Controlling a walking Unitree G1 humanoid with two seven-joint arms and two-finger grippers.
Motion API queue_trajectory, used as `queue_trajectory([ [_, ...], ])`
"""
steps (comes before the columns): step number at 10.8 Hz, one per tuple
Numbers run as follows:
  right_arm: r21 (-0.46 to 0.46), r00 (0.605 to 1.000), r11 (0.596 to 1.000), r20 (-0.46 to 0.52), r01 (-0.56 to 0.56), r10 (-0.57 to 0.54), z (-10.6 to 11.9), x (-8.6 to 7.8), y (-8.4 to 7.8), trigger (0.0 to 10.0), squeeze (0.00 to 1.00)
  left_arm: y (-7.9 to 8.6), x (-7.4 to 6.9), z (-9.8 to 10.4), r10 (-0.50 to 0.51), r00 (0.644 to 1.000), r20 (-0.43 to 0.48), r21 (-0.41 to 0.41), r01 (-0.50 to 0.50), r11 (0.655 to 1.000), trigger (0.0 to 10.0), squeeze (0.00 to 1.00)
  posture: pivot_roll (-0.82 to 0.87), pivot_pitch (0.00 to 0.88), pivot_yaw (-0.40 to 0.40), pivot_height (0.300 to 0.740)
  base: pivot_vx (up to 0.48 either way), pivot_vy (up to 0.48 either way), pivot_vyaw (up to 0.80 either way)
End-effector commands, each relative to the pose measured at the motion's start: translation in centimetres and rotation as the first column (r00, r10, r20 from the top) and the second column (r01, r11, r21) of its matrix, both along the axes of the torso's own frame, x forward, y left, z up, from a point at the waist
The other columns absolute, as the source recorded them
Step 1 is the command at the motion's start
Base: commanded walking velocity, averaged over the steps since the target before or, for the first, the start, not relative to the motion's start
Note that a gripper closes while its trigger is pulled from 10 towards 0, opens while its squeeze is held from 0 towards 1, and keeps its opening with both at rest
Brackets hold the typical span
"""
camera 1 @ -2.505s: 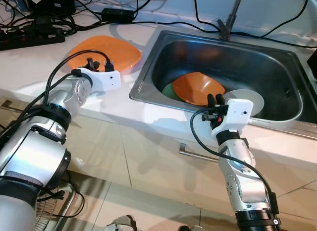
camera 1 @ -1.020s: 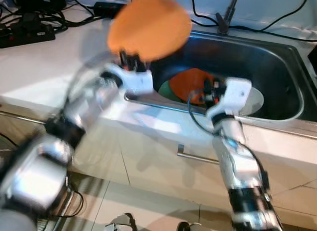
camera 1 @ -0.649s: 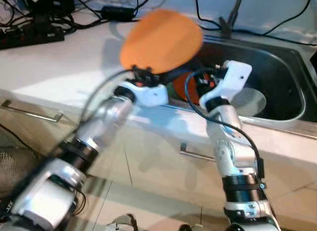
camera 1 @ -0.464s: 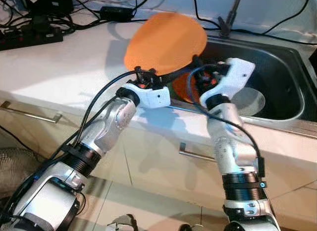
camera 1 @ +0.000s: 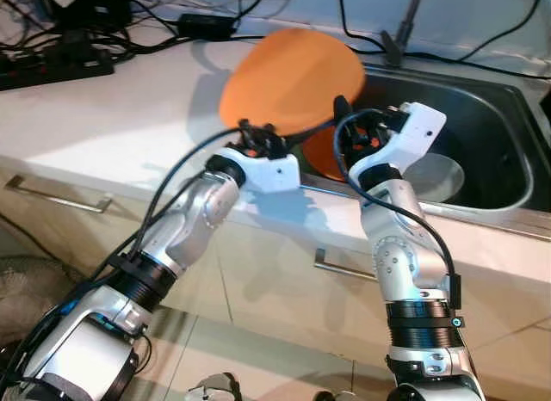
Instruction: Kitchen organization
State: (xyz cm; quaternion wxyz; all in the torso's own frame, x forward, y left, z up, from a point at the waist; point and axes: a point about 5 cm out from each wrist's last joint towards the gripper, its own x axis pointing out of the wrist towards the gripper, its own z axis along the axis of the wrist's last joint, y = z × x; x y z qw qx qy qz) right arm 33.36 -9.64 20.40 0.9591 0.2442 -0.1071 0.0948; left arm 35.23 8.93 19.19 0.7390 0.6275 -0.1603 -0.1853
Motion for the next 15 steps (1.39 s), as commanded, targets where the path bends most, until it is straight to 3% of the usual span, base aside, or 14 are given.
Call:
queue_trajectory([
  [1,0.035,1.000,0.999,-0.012,-0.004,0.005,0.2,0.2,0.3,10.0,0.00,-1.0,-0.6,0.8,-0.057,0.997,0.044,0.004,0.057,0.998,10.0,0.00,0.07,0.009,-0.009,0.740,0.000,0.000,0.00],
  [4,0.110,0.998,0.994,-0.056,-0.004,0.010,-0.2,0.5,0.2,10.0,0.00,-1.2,-1.0,1.1,-0.094,0.993,0.071,0.013,0.093,0.996,10.0,0.00,0.07,0.015,-0.012,0.740,0.000,0.000,0.00],
  [6,0.184,0.997,0.983,-0.075,-0.002,0.016,-0.2,0.6,-0.1,0.0,0.00,-1.3,-1.0,0.9,-0.096,0.993,0.070,0.019,0.095,0.995,10.0,0.00,0.07,0.023,-0.013,0.740,0.000,0.000,0.00],
  [10,0.286,0.990,0.958,-0.135,-0.001,0.041,-0.6,1.1,-0.2,0.0,0.00,-1.8,-1.1,1.0,-0.126,0.988,0.094,0.033,0.124,0.992,10.0,0.00,0.07,0.039,-0.017,0.740,0.000,0.000,0.00],
  [15,0.335,0.982,0.942,-0.180,0.007,0.056,-1.2,1.2,-0.3,0.0,0.00,-1.7,-1.0,1.1,-0.127,0.984,0.125,0.049,0.122,0.991,10.0,0.00,0.07,0.046,-0.018,0.740,0.000,0.000,0.00],
])
